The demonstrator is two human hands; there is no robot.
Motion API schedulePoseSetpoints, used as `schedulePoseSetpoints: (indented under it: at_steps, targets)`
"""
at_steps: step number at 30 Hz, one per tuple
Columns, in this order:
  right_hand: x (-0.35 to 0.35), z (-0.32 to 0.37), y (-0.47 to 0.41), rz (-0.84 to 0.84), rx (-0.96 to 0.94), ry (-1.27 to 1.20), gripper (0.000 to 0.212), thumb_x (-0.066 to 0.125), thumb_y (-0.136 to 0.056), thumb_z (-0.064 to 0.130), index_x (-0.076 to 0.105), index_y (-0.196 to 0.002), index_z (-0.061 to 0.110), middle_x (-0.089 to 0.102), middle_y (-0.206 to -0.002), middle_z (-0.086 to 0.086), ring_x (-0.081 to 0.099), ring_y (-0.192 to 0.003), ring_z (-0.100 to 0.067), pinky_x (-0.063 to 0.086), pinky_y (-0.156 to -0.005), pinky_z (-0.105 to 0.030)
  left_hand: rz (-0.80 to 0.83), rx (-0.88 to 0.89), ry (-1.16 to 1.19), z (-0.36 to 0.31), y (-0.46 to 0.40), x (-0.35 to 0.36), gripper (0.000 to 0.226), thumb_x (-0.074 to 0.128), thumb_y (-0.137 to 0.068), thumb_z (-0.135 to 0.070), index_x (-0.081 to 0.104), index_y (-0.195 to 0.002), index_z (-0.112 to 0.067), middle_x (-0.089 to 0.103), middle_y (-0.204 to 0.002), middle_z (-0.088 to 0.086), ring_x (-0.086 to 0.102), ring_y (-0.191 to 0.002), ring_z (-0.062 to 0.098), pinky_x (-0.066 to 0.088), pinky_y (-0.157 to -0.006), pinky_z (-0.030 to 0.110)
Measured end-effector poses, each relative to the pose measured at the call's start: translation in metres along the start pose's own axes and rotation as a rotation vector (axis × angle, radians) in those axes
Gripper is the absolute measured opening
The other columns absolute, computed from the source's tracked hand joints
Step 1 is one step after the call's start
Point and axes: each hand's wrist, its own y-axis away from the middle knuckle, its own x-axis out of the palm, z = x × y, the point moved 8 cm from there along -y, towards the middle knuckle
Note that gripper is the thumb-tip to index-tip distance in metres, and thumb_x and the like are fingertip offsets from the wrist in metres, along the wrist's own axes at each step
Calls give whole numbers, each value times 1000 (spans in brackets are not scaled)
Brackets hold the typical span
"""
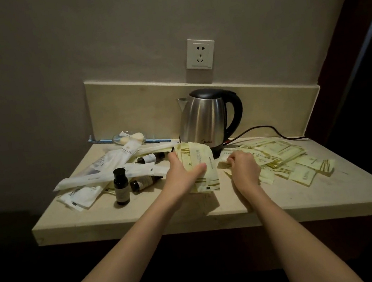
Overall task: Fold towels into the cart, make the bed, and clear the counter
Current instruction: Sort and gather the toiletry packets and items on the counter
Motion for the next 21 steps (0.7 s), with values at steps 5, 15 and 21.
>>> schedulePoseSetpoints:
  at_steps: [5, 15, 21]
  targets:
    - [-29, 0, 21, -47, 60, -457, 16, 45, -98, 16, 61, -100, 12, 60, -97, -1, 58, -90, -17, 44, -70, -22, 2, -8, 16, 0, 4, 3, 62, 65, -88, -19, 23, -134, -17, 53, -129, 7, 57, -111, 24, 52, -90, 40]
    - [-122, 69, 129, 13, -229, -811, 10, 53, -94, 9, 61, -95, 14, 61, -113, 8, 54, -109, 1, 50, -84, -14, 53, -47, 151, -13, 60, -18, 64, 65, -89, -27, 22, -136, -15, 52, -129, 4, 57, -109, 20, 55, -81, 36]
    - [-144, 134, 201, 51, -311, -841, 8, 62, -88, 14, 67, -93, 18, 65, -102, 10, 59, -101, 1, 50, -84, -15, 10, -50, 224, -6, 144, -85, 92, 61, -75, -57, 16, -146, -20, 48, -139, -1, 52, -121, 18, 43, -104, 43]
